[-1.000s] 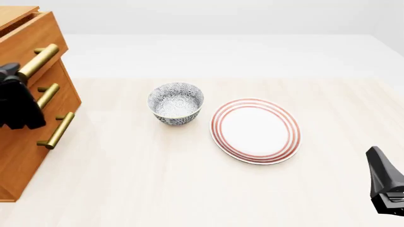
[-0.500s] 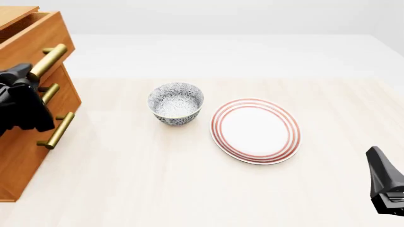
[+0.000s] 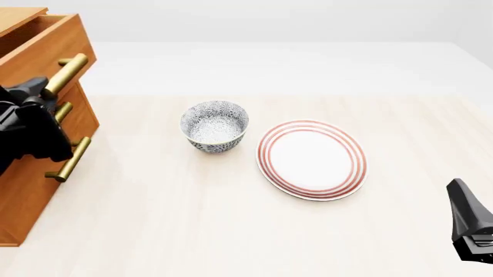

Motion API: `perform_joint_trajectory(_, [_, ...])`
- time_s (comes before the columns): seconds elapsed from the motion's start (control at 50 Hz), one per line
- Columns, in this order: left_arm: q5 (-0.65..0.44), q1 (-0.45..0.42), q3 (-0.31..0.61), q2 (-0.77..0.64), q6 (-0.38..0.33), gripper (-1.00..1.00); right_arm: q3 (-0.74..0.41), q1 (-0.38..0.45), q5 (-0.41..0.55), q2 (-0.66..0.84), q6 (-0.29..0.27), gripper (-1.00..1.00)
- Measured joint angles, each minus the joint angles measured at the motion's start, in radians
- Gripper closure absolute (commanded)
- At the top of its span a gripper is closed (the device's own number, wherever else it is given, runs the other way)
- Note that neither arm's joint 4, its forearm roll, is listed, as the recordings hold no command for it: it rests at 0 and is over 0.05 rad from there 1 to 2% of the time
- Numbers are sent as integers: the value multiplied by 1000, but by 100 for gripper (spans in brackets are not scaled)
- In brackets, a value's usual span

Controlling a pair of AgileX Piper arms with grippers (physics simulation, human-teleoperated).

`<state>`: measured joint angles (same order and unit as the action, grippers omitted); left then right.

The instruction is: Open the top drawer of the cabinet.

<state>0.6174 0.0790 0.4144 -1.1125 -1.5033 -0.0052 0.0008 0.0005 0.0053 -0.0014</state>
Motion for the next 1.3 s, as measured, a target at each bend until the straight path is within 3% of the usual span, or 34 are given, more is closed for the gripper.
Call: perform_joint_trajectory(1.3, [114, -145, -38, -24, 13, 100, 0, 0, 0, 0, 0, -100])
